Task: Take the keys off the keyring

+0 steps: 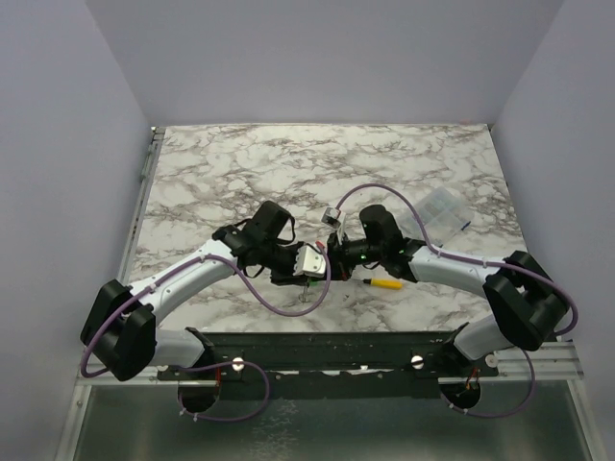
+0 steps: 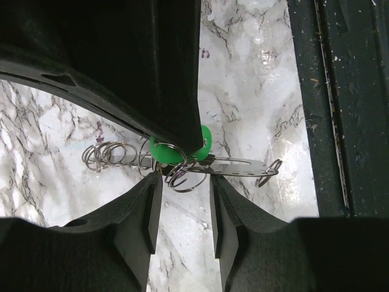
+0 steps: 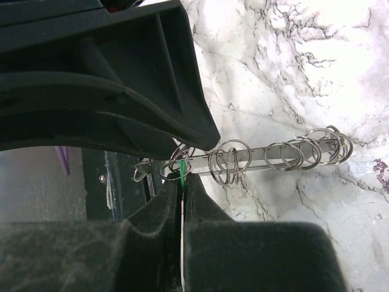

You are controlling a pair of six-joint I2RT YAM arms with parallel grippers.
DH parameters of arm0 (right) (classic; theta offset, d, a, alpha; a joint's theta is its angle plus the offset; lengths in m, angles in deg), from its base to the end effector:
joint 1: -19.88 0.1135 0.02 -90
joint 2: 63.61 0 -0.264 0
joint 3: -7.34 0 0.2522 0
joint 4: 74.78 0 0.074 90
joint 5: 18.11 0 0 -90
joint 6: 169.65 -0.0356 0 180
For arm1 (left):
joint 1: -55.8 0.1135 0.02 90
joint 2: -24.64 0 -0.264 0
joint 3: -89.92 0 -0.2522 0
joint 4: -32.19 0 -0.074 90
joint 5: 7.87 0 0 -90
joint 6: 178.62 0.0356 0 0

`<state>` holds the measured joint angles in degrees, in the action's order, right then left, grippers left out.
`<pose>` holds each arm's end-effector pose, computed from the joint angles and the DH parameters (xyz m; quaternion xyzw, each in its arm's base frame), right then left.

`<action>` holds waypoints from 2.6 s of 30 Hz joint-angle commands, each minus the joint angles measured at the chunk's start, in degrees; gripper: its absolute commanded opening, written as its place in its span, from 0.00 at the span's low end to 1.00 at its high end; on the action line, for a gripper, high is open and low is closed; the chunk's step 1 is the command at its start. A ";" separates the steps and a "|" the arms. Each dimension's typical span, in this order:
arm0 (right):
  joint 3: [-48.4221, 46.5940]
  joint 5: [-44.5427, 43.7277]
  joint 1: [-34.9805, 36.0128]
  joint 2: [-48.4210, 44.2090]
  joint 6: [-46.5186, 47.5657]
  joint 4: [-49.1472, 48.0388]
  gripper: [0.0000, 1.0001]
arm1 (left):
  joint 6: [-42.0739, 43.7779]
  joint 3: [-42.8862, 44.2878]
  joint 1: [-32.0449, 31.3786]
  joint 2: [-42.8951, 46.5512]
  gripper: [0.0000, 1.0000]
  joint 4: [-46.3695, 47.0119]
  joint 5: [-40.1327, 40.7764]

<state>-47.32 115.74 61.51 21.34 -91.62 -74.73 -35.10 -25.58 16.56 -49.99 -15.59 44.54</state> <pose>0.2083 0.2181 0.1989 -0.3855 0.7304 0.4972 0.2658 0.1819 -0.1766 0.2371 0.7201 0.5632 -0.2747 0.2981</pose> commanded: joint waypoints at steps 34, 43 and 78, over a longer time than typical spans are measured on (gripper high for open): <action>-1.13 0.68 0.20 9.56 -3.71 -3.15 0.00 | -61.03 -25.11 5.32 15.83 0.00 44.52 13.02; -3.58 -3.10 -4.92 1.24 -0.23 10.81 0.01 | -48.70 -20.31 5.66 17.37 0.00 36.02 13.88; -12.84 -10.75 -18.77 11.25 10.35 31.66 0.01 | -17.37 -17.64 7.43 6.51 0.00 31.41 18.89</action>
<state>-57.90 107.11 43.02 30.71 -82.88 -46.32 -59.93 -39.54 23.81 -48.15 21.22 63.60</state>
